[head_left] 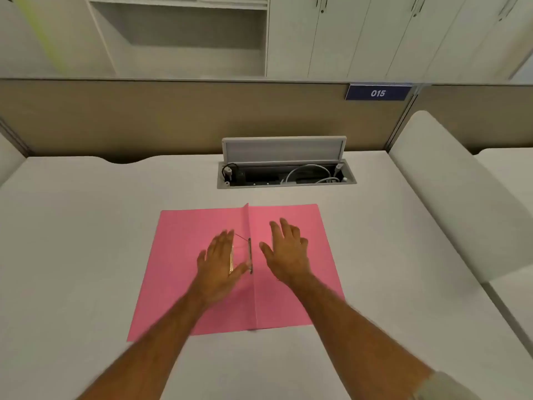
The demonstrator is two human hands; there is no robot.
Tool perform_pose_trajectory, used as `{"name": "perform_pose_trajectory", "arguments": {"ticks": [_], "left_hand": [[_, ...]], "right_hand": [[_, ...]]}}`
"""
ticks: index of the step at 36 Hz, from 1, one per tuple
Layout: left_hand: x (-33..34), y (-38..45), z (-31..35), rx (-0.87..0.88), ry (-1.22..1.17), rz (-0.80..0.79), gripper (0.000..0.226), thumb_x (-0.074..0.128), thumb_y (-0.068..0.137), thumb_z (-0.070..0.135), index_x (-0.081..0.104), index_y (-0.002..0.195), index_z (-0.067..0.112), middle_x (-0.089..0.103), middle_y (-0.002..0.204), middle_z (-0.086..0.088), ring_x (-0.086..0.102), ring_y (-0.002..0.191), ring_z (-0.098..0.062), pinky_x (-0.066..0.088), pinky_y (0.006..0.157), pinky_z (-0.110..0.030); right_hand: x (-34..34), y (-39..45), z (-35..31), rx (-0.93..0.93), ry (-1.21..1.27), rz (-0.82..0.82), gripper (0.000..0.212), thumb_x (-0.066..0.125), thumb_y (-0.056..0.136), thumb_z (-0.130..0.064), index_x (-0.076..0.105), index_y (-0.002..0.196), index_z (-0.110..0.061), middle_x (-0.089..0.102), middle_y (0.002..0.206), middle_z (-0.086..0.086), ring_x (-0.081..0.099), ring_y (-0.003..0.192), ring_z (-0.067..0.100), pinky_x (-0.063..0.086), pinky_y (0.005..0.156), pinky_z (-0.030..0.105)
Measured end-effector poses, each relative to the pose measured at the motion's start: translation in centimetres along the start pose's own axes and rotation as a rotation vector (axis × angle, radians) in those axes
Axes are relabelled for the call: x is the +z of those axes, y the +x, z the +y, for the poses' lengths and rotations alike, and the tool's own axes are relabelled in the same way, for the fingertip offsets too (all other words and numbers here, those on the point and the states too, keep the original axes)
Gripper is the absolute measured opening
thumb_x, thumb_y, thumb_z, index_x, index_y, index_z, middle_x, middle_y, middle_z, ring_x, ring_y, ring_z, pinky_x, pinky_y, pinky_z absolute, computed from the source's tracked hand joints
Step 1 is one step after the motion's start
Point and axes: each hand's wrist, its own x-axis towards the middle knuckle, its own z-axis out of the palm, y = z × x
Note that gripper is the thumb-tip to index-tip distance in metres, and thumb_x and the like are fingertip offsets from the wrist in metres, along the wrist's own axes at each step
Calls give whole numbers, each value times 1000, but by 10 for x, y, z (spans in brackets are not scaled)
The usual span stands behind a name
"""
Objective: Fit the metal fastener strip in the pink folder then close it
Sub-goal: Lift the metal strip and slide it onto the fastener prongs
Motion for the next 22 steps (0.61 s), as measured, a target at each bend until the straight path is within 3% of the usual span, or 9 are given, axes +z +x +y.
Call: {"name": "perform_pose_trajectory", "arguments": {"ticks": [2, 5, 9, 14, 22], "left_hand": [[4, -6, -9, -64, -126, -31, 109, 54, 83, 72, -4, 160, 21, 1, 169, 3, 6, 155, -17, 10, 124, -44], [18, -17, -20, -119, -186, -71, 122, 63, 76, 71, -6, 160, 16, 1, 169, 1, 8, 155, -19, 9, 125, -40], [37, -19, -26, -89, -62, -86, 105, 50, 84, 75, 6, 160, 18, 6, 169, -2, 4, 156, -20, 2, 125, -43], [53, -13, -23, -72, 43, -104, 94, 24, 83, 81, 13, 160, 29, 0, 169, 3, -5, 156, -18, -4, 124, -54], [61, -2, -21, -101, 53, -102, 104, 41, 74, 87, 9, 159, 36, -4, 169, 2, -9, 155, -17, -11, 119, -59]], "right_hand": [[5, -2, 2, 18, -6, -16, 55, 45, 101, -45, 36, 148, -17, 30, 160, 12, 31, 142, 32, 33, 110, 55], [16, -7, 6, 35, -40, -49, 55, 46, 101, -41, 36, 148, -14, 35, 156, 14, 34, 138, 33, 35, 108, 53], [25, -13, 8, 65, -66, -91, 61, 50, 100, -37, 32, 151, -9, 40, 148, 16, 37, 133, 33, 38, 107, 50], [32, -14, 13, 152, -93, -52, 33, 52, 99, -22, 54, 127, -4, 54, 126, 16, 47, 115, 31, 44, 94, 42], [42, -15, 24, 368, 24, -53, 44, 64, 93, -40, 58, 122, -7, 59, 120, 12, 52, 113, 27, 50, 94, 41]]}}
